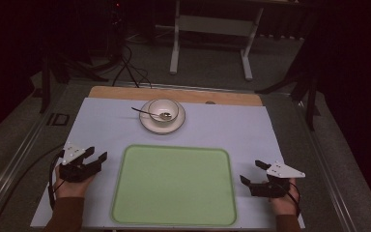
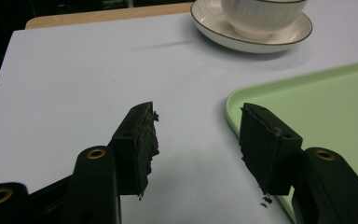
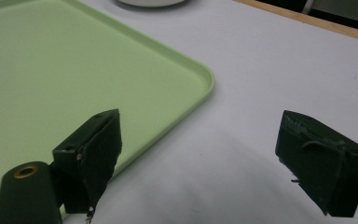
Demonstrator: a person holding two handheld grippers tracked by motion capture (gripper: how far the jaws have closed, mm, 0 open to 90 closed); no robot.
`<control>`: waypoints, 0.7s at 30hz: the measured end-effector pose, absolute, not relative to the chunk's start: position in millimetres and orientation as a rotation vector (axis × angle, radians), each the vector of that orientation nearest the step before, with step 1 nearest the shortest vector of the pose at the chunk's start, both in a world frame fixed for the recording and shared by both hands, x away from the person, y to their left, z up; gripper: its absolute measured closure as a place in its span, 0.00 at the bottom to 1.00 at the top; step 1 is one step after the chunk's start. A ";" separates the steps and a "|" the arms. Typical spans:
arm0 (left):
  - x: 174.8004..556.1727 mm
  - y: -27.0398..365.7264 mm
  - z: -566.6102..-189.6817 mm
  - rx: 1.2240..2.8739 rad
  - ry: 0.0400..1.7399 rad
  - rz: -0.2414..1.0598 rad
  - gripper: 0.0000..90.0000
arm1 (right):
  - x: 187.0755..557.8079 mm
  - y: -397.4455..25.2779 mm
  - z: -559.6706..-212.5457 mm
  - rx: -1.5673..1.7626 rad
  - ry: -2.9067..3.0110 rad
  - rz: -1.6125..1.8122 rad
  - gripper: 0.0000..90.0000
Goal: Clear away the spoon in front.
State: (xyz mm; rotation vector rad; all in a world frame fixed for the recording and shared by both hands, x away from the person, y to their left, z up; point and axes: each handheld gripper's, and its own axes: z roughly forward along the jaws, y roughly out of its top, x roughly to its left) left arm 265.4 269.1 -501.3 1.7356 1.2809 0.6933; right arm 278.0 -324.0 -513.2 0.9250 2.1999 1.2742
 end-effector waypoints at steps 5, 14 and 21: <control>266.1 269.5 -496.7 1.722 1.274 0.696 0.50 | 277.6 -323.7 -513.3 0.925 2.198 1.274 0.16; 274.2 261.0 -485.2 1.714 1.242 0.676 0.49 | 276.6 -323.8 -512.9 0.931 2.188 1.275 0.16; 285.3 251.3 -478.7 1.719 1.224 0.662 0.49 | 276.1 -324.3 -512.8 0.934 2.186 1.276 0.16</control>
